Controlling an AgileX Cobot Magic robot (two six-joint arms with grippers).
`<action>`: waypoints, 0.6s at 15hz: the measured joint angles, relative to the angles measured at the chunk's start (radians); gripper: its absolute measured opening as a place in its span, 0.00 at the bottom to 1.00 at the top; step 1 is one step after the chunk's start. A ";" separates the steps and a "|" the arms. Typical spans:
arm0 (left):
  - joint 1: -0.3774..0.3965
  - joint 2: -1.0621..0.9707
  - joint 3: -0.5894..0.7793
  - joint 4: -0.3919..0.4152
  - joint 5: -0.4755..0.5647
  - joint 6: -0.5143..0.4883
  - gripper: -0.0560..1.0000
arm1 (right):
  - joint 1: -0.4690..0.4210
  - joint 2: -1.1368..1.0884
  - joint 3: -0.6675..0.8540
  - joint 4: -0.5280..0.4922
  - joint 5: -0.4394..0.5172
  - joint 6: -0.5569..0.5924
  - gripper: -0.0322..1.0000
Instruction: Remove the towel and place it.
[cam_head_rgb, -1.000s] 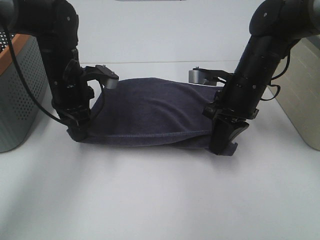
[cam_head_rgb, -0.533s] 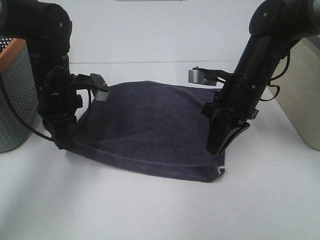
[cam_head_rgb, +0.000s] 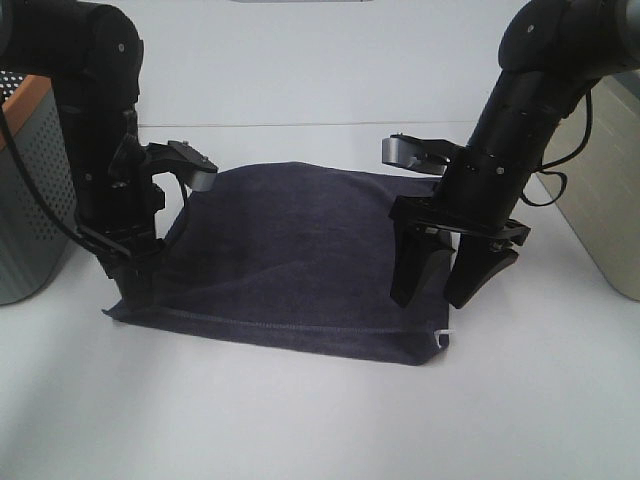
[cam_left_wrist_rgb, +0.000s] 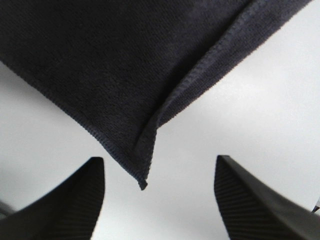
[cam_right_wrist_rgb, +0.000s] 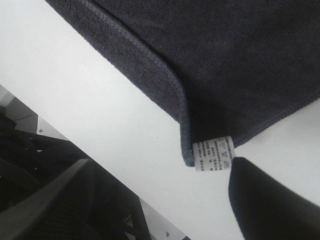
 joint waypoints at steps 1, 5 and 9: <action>0.000 0.000 0.000 0.000 -0.002 -0.024 0.69 | 0.000 0.000 0.000 0.000 0.000 0.012 0.75; 0.000 0.000 -0.045 -0.010 -0.015 -0.137 0.79 | 0.000 -0.007 -0.017 0.000 0.001 0.093 0.75; 0.000 -0.018 -0.259 -0.021 0.002 -0.267 0.80 | 0.000 -0.125 -0.128 -0.045 0.002 0.210 0.75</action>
